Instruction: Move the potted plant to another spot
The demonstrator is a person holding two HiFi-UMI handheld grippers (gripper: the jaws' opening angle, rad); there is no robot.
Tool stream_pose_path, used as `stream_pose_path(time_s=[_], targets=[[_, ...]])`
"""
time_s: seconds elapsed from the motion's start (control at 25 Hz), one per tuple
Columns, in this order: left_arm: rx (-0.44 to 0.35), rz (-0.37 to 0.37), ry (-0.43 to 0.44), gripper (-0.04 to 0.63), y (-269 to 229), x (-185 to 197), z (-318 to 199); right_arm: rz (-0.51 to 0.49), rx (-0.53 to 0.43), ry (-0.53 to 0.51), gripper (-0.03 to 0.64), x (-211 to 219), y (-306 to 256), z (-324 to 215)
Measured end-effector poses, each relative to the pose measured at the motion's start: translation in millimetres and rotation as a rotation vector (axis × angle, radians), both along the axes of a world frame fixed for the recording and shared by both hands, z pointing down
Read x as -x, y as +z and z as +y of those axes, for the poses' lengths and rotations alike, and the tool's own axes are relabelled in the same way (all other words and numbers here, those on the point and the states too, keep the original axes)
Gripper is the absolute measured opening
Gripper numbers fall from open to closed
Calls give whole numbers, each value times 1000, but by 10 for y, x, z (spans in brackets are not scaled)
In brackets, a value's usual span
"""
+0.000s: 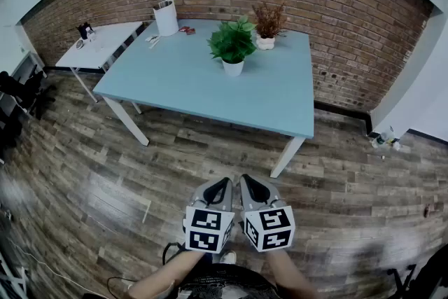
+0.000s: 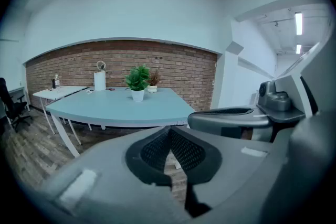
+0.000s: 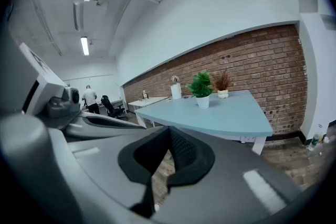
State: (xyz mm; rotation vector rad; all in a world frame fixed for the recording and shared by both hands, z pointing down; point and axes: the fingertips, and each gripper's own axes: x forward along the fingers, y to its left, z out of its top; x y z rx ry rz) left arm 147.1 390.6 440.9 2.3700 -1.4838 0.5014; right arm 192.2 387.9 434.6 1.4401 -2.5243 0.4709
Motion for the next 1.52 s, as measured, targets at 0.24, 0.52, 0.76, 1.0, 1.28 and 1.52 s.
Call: stream_pose_path(time_s=[0.24,0.52,0.76,1.0,1.28,1.52], targets=[[2,-2,5,-3,21,-36,-93,4,2,-1,5,-45,23,-90],[14,20,14,-3,105,28,-277,17,5,19,6,17,75,-283],[26,41,25,-3,154,124,-553,37,25,29,6,116,160,-546],[39,50,34,-3,191,293,-923,45,45,43,6,261,217,-910],[64,67,61,-3,184,509,-1428,53,66,68,6,493,223,-1397],[72,83,95,-3,159,647,-1904,70,84,100,6,634,225,-1839]])
